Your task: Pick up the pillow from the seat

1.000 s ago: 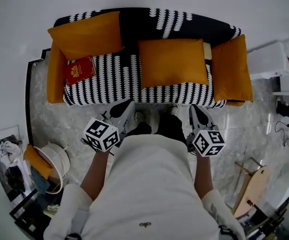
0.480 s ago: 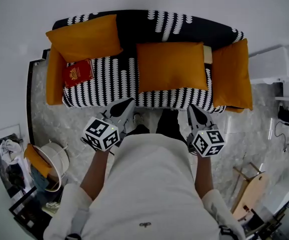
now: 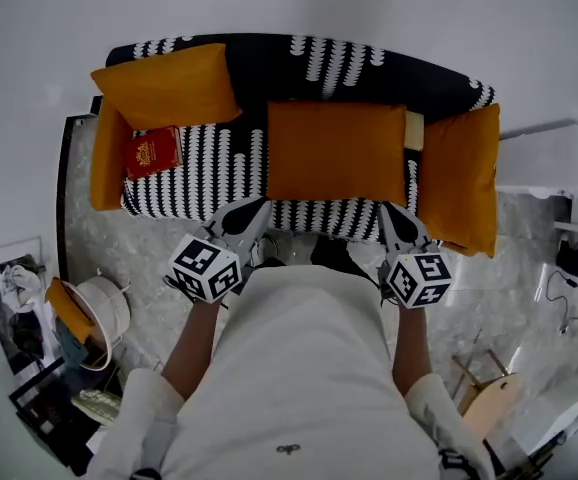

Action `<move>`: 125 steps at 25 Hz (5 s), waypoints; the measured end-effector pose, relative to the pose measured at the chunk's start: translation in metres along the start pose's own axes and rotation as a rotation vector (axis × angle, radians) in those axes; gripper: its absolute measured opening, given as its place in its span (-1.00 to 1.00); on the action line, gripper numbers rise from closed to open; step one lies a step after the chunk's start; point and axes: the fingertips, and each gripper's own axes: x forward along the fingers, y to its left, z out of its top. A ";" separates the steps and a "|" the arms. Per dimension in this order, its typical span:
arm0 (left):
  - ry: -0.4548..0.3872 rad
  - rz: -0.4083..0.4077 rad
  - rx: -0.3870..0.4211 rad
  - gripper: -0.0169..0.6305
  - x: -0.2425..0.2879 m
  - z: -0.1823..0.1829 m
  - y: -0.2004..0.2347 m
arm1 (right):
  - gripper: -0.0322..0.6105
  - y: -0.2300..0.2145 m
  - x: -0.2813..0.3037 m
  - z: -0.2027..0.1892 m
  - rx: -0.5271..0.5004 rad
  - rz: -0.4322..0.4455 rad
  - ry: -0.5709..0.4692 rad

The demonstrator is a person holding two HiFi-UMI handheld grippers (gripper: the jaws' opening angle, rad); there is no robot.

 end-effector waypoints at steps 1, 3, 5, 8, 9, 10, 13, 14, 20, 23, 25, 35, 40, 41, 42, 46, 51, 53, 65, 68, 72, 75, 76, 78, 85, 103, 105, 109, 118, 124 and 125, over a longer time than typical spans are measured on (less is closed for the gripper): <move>0.003 0.004 0.001 -0.92 0.008 0.002 -0.002 | -0.89 -0.009 0.002 0.005 0.001 0.001 -0.001; 0.009 0.013 -0.001 -0.91 0.023 0.006 -0.006 | -0.89 -0.027 0.006 0.013 0.007 0.009 0.000; 0.014 0.029 -0.020 -0.91 0.037 0.009 -0.010 | -0.89 -0.044 0.008 0.017 0.010 0.021 0.009; 0.025 0.036 -0.018 -0.91 0.057 0.010 -0.017 | -0.89 -0.067 0.010 0.017 0.013 0.038 0.041; 0.030 0.048 -0.029 -0.91 0.063 0.008 -0.018 | -0.89 -0.074 0.011 0.015 0.016 0.046 0.055; 0.035 0.066 -0.050 -0.91 0.068 0.005 -0.019 | -0.89 -0.081 0.012 0.014 0.017 0.056 0.070; 0.053 0.108 -0.101 -0.91 0.087 -0.003 -0.022 | -0.89 -0.103 0.014 0.010 0.011 0.079 0.112; 0.064 0.116 -0.110 -0.91 0.094 -0.007 -0.023 | -0.89 -0.111 0.015 0.009 0.007 0.085 0.124; 0.135 0.145 -0.146 -0.91 0.126 -0.025 -0.034 | -0.89 -0.145 0.020 -0.004 -0.001 0.107 0.185; 0.166 0.152 -0.164 -0.91 0.133 -0.034 -0.034 | -0.89 -0.155 0.025 -0.013 0.001 0.108 0.219; 0.182 0.161 -0.173 -0.91 0.138 -0.037 -0.027 | -0.89 -0.161 0.031 -0.015 0.004 0.108 0.232; 0.287 0.167 -0.186 -0.91 0.148 -0.068 0.028 | -0.88 -0.180 0.069 -0.038 0.021 0.080 0.291; 0.335 0.188 -0.221 -0.91 0.158 -0.093 0.071 | -0.88 -0.187 0.091 -0.059 0.054 0.058 0.332; 0.345 0.190 -0.226 -0.91 0.161 -0.098 0.078 | -0.87 -0.191 0.095 -0.065 0.062 0.050 0.341; 0.356 0.188 -0.230 -0.91 0.166 -0.103 0.084 | -0.85 -0.195 0.100 -0.070 0.069 0.044 0.351; 0.409 0.168 -0.246 -0.58 0.184 -0.124 0.105 | -0.50 -0.209 0.121 -0.097 0.075 0.032 0.415; 0.476 0.147 -0.249 -0.36 0.202 -0.154 0.124 | -0.25 -0.223 0.143 -0.121 0.087 0.021 0.463; 0.505 0.138 -0.249 -0.26 0.210 -0.165 0.131 | -0.13 -0.230 0.150 -0.129 0.098 0.019 0.482; 0.577 0.247 -0.219 0.39 0.235 -0.198 0.194 | 0.25 -0.258 0.188 -0.167 0.092 0.030 0.563; 0.593 0.268 -0.218 0.51 0.237 -0.212 0.206 | 0.33 -0.264 0.195 -0.173 0.102 0.036 0.561; 0.614 0.279 -0.220 0.68 0.241 -0.231 0.222 | 0.43 -0.272 0.206 -0.183 0.098 0.035 0.572; 0.632 0.281 -0.228 0.82 0.241 -0.247 0.232 | 0.50 -0.274 0.210 -0.195 0.091 0.054 0.609; 0.641 0.281 -0.230 0.86 0.240 -0.252 0.234 | 0.52 -0.275 0.209 -0.200 0.088 0.062 0.625; 0.653 0.285 -0.234 0.88 0.242 -0.262 0.238 | 0.53 -0.280 0.210 -0.208 0.077 0.065 0.646; 0.716 0.229 -0.253 0.88 0.254 -0.316 0.261 | 0.58 -0.307 0.224 -0.238 0.110 0.030 0.685; 0.778 0.210 -0.406 0.88 0.272 -0.354 0.302 | 0.63 -0.326 0.276 -0.269 0.159 0.044 0.724; 0.785 0.193 -0.403 0.89 0.267 -0.352 0.303 | 0.65 -0.321 0.275 -0.269 0.165 0.048 0.726; 0.796 0.148 -0.435 0.89 0.271 -0.356 0.301 | 0.69 -0.324 0.275 -0.273 0.203 0.068 0.727; 0.803 0.008 -0.484 0.89 0.289 -0.366 0.303 | 0.73 -0.329 0.291 -0.286 0.273 0.173 0.737; 0.760 -0.086 -0.499 0.89 0.287 -0.345 0.285 | 0.73 -0.319 0.280 -0.269 0.292 0.246 0.703; 0.762 -0.096 -0.501 0.89 0.289 -0.345 0.285 | 0.73 -0.320 0.281 -0.270 0.295 0.253 0.696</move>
